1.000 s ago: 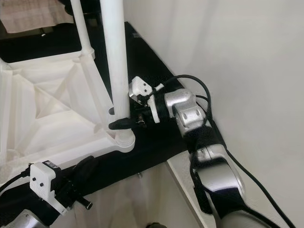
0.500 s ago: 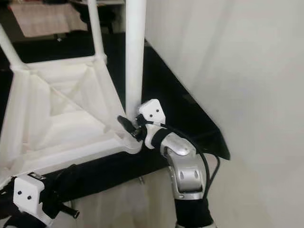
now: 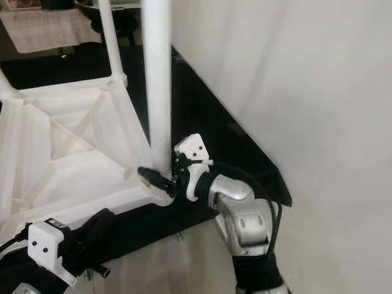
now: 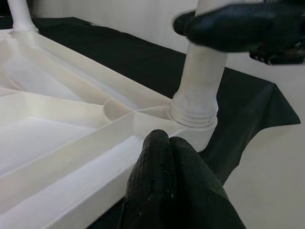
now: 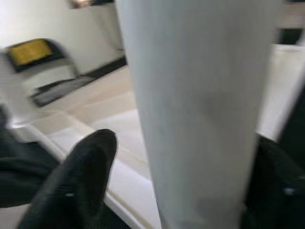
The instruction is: Building children table
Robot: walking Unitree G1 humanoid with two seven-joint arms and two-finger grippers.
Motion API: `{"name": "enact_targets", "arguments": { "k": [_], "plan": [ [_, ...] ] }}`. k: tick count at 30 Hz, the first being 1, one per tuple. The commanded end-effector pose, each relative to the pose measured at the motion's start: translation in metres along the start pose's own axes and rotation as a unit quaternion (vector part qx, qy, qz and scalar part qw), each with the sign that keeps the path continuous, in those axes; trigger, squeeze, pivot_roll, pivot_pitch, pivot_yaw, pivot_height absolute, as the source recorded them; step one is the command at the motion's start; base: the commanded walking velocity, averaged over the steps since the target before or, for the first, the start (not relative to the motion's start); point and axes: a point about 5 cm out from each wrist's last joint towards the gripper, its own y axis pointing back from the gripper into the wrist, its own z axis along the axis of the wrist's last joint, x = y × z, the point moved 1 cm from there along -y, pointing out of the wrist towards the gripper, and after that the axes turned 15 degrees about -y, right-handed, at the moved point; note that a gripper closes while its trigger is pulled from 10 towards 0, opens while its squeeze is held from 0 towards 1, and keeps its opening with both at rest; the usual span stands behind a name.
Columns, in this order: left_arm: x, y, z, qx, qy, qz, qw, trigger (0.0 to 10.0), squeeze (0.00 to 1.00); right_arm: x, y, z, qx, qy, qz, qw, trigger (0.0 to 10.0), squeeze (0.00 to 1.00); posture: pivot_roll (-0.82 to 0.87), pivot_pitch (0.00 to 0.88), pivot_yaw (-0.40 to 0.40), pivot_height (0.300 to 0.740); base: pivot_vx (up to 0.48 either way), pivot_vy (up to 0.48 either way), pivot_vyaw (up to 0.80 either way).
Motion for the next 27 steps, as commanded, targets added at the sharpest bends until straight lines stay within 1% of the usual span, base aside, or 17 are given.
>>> {"name": "enact_targets", "arguments": {
  "k": [1,2,3,4,6,8,9,10,12,13,14,15,20,25,26,27],
  "plan": [
    [-0.002,0.002,-0.004,0.005,0.003,0.002,1.000,10.0,0.00,0.003,-0.003,-0.003,0.007,0.002,0.037,0.999,10.0,1.00,-0.05,0.117,-0.069,0.740,0.000,0.000,0.00],
    [-0.002,0.002,-0.004,0.004,0.004,0.001,1.000,10.0,0.00,0.000,-0.003,-0.004,0.027,0.017,0.057,0.998,10.0,0.98,-0.05,0.113,-0.067,0.740,0.000,0.000,0.00],
    [-0.002,0.002,-0.004,0.003,0.004,0.001,1.000,10.0,0.00,-0.003,-0.003,-0.006,0.055,0.034,0.085,0.994,10.0,0.00,-0.05,0.114,-0.064,0.740,0.000,0.000,0.00],
    [-0.003,0.002,-0.004,0.003,0.005,0.001,1.000,10.0,0.00,-0.005,-0.003,-0.008,0.074,0.043,0.107,0.991,10.0,0.00,-0.04,0.113,-0.061,0.740,0.000,0.000,0.00],
    [-0.003,0.002,-0.004,0.003,0.005,0.001,1.000,10.0,0.00,-0.005,-0.003,-0.008,0.074,0.043,0.107,0.991,10.0,0.00,-0.04,0.113,-0.061,0.740,0.000,0.000,0.00],
    [-0.003,0.002,-0.004,0.002,0.005,-0.001,1.000,10.0,0.00,-0.013,-0.007,-0.004,0.089,0.047,0.127,0.987,10.0,0.00,-0.04,0.115,-0.060,0.740,0.000,0.000,0.00],
    [-0.003,0.002,-0.004,0.002,0.005,-0.001,1.000,10.0,0.00,-0.013,-0.007,-0.004,0.089,0.047,0.127,0.987,10.0,0.00,-0.04,0.115,-0.060,0.740,0.000,0.000,0.00],
    [-0.003,0.002,-0.004,0.001,0.005,-0.001,1.000,10.0,0.00,-0.017,-0.010,-0.001,0.093,0.051,0.135,0.985,10.0,0.00,-0.04,0.118,-0.059,0.740,0.000,0.000,0.00],
    [-0.003,0.002,-0.004,0.001,0.005,-0.001,1.000,10.0,0.00,-0.017,-0.010,-0.001,0.093,0.051,0.135,0.985,10.0,0.00,-0.04,0.118,-0.059,0.740,0.000,0.000,0.00],
    [-0.004,0.002,-0.003,0.000,0.006,-0.002,1.000,10.0,0.00,-0.022,-0.014,0.003,0.096,0.053,0.139,0.984,1.1,0.00,-0.04,0.120,-0.058,0.740,0.000,0.000,0.00],
    [-0.004,0.002,-0.003,0.000,0.006,-0.002,1.000,10.0,0.00,-0.022,-0.014,0.003,0.096,0.053,0.139,0.984,1.1,0.00,-0.04,0.120,-0.058,0.740,0.000,0.000,0.00],
    [-0.004,0.002,-0.003,0.000,0.006,-0.002,1.000,10.0,0.00,-0.025,-0.016,0.006,0.104,0.051,0.149,0.982,0.0,0.00,-0.03,0.126,-0.058,0.740,0.000,0.000,0.00],
    [-0.005,0.002,-0.002,-0.002,0.007,-0.001,1.000,10.0,0.00,-0.031,-0.015,0.008,0.116,0.044,0.163,0.979,0.0,0.00,-0.03,0.130,-0.059,0.740,0.000,0.000,0.00],
    [-0.005,0.002,-0.002,-0.003,0.007,-0.001,1.000,10.0,0.00,-0.033,-0.010,0.004,0.115,0.044,0.153,0.981,0.0,0.00,-0.04,0.135,-0.060,0.740,0.000,0.000,0.00],
    [-0.005,0.002,-0.001,-0.004,0.007,-0.001,1.000,10.0,0.00,-0.032,-0.007,0.001,0.106,0.041,0.141,0.983,0.0,0.00,-0.05,0.137,-0.060,0.740,0.000,0.000,0.00],
    [-0.005,0.002,-0.001,-0.004,0.007,-0.001,1.000,10.0,0.00,-0.032,-0.007,0.001,0.106,0.041,0.141,0.983,0.0,0.00,-0.05,0.137,-0.060,0.740,0.000,0.000,0.00]
  ]
}}
